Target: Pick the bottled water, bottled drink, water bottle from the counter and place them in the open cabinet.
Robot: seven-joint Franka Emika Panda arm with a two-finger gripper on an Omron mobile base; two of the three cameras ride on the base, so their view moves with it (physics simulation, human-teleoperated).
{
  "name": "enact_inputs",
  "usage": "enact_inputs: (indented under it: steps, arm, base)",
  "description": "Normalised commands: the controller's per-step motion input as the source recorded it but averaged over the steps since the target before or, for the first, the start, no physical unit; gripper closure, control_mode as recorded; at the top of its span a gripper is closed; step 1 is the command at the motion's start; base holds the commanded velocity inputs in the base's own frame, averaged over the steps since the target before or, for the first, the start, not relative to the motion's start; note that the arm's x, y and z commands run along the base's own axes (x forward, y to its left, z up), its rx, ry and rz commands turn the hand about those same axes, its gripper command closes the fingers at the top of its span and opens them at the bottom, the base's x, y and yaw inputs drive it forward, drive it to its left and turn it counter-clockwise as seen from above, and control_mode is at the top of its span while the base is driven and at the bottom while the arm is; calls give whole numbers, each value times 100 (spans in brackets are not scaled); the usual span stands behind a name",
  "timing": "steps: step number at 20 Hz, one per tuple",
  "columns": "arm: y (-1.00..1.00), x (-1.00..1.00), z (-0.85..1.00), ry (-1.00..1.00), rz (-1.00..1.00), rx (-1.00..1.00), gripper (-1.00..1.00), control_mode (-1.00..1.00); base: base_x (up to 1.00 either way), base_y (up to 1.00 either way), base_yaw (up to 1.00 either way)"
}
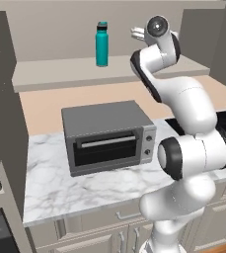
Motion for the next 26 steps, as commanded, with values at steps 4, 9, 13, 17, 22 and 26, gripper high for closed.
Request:
enact_inputs:
  steps: [4,9,13,17,22,26]
  arm:
    - [0,15,-17,-4,0,0,-100,-100]
    - [0,4,1,0,0,0,-100,-100]
    - [0,0,19,0,0,0,-100,-100]
    - [0,0,12,0,0,0,-100,-100]
    - [0,-12,0,0,0,0,-100,-100]
    - [0,-27,-3,-1,0,0,-100,-100]
  base:
    - [0,0,0]
    - [0,0,0]
    - [0,0,0]
    - [0,0,0]
    - [0,0,0]
    - [0,0,0]
